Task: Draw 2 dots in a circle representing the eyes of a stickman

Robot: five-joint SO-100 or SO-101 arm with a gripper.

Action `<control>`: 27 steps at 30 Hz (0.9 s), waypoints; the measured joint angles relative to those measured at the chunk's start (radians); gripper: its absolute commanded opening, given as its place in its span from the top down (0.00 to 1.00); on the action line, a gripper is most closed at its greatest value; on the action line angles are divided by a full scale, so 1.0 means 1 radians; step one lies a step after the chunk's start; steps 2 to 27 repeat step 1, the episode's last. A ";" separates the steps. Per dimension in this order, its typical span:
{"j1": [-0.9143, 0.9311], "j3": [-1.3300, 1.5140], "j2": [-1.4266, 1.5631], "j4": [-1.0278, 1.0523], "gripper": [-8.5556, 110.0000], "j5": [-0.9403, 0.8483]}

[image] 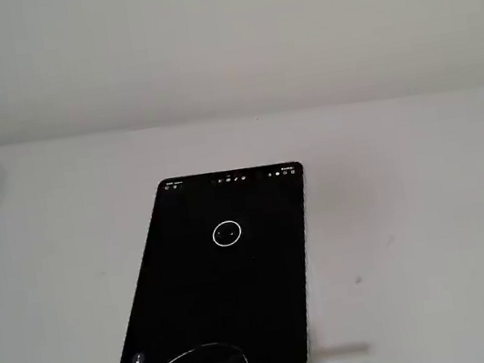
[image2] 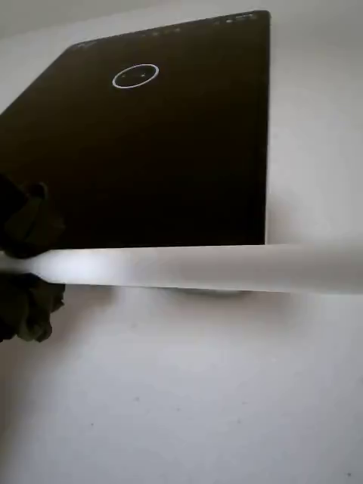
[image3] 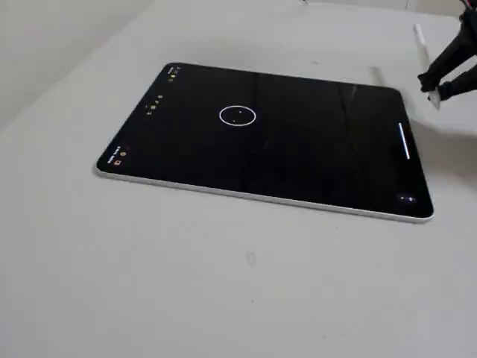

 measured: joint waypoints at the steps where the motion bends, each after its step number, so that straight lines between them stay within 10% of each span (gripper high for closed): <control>1: 0.000 0.000 0.000 0.000 0.93 0.000; 27: 0.000 0.000 0.000 0.000 0.93 0.000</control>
